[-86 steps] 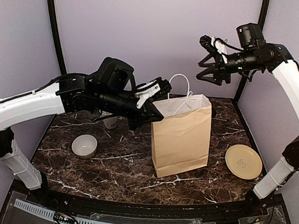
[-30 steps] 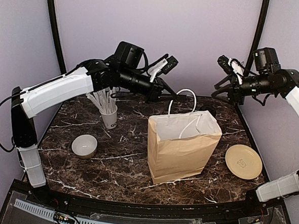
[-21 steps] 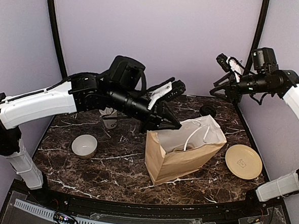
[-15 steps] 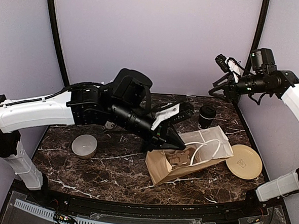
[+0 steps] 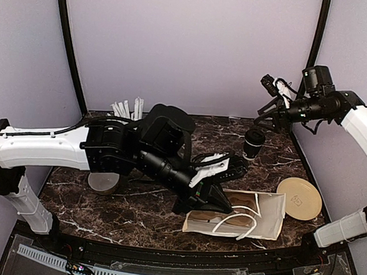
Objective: Pack the takeout coffee
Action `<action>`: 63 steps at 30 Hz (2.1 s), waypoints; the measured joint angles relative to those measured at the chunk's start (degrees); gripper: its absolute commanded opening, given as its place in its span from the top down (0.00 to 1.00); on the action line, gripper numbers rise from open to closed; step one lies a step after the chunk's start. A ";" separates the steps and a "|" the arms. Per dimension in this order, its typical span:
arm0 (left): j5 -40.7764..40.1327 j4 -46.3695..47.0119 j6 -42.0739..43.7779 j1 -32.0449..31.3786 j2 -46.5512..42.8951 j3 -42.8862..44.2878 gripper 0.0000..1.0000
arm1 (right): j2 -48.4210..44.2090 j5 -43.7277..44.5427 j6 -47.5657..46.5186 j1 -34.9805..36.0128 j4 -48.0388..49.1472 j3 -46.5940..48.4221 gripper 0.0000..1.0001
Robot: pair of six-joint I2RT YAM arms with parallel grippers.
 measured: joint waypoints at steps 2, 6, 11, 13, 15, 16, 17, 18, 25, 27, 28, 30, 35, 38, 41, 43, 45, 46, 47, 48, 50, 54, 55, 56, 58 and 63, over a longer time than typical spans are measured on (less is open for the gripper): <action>0.26 0.39 -0.55 0.00 0.00 -0.02 1.00 | 0.00 -0.79 -0.46 0.00 -0.15 -0.22 0.47; 1.70 0.76 -1.90 0.02 0.00 0.17 1.00 | -0.22 -3.21 -1.99 -0.04 -0.96 -0.98 0.46; 3.78 -0.90 -4.33 0.00 -0.04 1.01 1.00 | -0.90 -6.38 -3.45 -0.04 -2.08 -3.06 0.46; 4.13 -0.13 -5.77 -0.22 -0.68 -0.81 1.00 | -0.90 -7.39 -3.76 -0.04 -2.23 -3.65 0.46; 4.17 0.74 -7.45 -0.50 -1.97 -4.31 1.00 | -0.90 -8.24 -4.15 -0.04 -2.56 -4.04 0.46; 4.15 1.27 -8.48 -0.83 -2.54 -6.05 1.00 | -0.90 -8.79 -4.46 -0.04 -2.82 -4.17 0.46; 4.15 1.84 -9.09 -1.16 -2.91 -7.28 1.00 | -0.90 -9.25 -4.79 -0.04 -3.08 -4.24 0.46; 4.04 2.80 -9.97 -1.73 -3.41 -8.79 1.00 | -0.87 -9.92 -5.11 -0.04 -3.41 -4.28 0.46; 2.58 5.57 -12.55 -4.50 -4.37 -11.74 1.00 | -0.83 -15.76 -9.42 -0.17 -7.19 -4.28 0.44; 1.81 5.77 -12.46 -4.70 -4.35 -11.34 1.00 | -0.87 -17.20 -10.82 -0.20 -8.61 -4.28 0.44; 1.57 5.75 -12.35 -4.74 -4.35 -11.17 1.00 | -0.90 -17.88 -11.43 -0.20 -9.20 -4.26 0.44; 0.44 5.40 -11.45 -4.76 -4.35 -10.14 1.00 | -0.98 -18.56 -12.28 -0.20 -10.10 -4.26 0.44; -5.51 3.02 -9.05 -4.02 -3.45 -4.07 1.00 | -1.57 -18.43 -12.35 -0.20 -10.95 -4.24 0.44; -8.87 1.05 -7.85 -0.61 -2.08 0.83 1.00 | -1.88 -16.79 -11.19 -0.20 -10.93 -3.41 0.44; -9.97 0.07 -6.80 4.81 -0.48 4.22 1.00 | -2.01 -15.47 -10.34 -0.20 -10.75 -1.57 0.43; -10.01 -0.66 -6.05 8.83 1.49 6.80 1.00 | -2.29 -14.69 -9.84 -0.20 -10.71 -0.55 0.42; -9.62 -1.36 -5.46 12.61 4.28 9.66 1.00 | -2.71 -13.84 -9.40 -0.20 -10.71 0.09 0.42; -9.46 -1.95 -5.27 14.38 6.03 11.30 0.99 | -2.82 -13.42 -9.27 -0.20 -10.71 0.33 0.41; -9.35 -2.45 -5.11 16.28 8.15 13.07 0.97 | -2.84 -13.00 -9.16 -0.20 -10.69 0.48 0.40; -9.33 -2.71 -5.01 17.44 9.62 14.12 0.96 | -2.84 -12.66 -8.94 -0.20 -10.69 0.61 0.40; -9.25 -3.26 -4.96 19.98 12.83 15.93 0.93 | -2.84 -12.07 -8.79 -0.20 -10.75 0.68 0.39; -9.16 -3.13 -4.98 22.73 16.17 16.65 0.89 | -2.54 -11.54 -8.85 -0.20 -11.67 1.75 0.36; -8.94 -3.08 -5.09 23.10 16.55 17.25 0.86 | -2.25 -11.50 -8.92 -0.20 -12.37 2.40 0.35; -8.70 -2.99 -5.20 23.45 16.74 17.92 0.80 | -2.08 -11.50 -8.96 -0.20 -12.72 2.86 0.35; -8.13 -2.89 -5.18 23.91 16.87 19.21 0.66 | -1.64 -11.50 -8.96 -0.20 -13.81 3.65 0.32; -6.64 -1.11 -6.25 24.98 16.90 21.03 0.38 | -0.70 -11.76 -8.37 -0.20 -17.68 3.91 0.19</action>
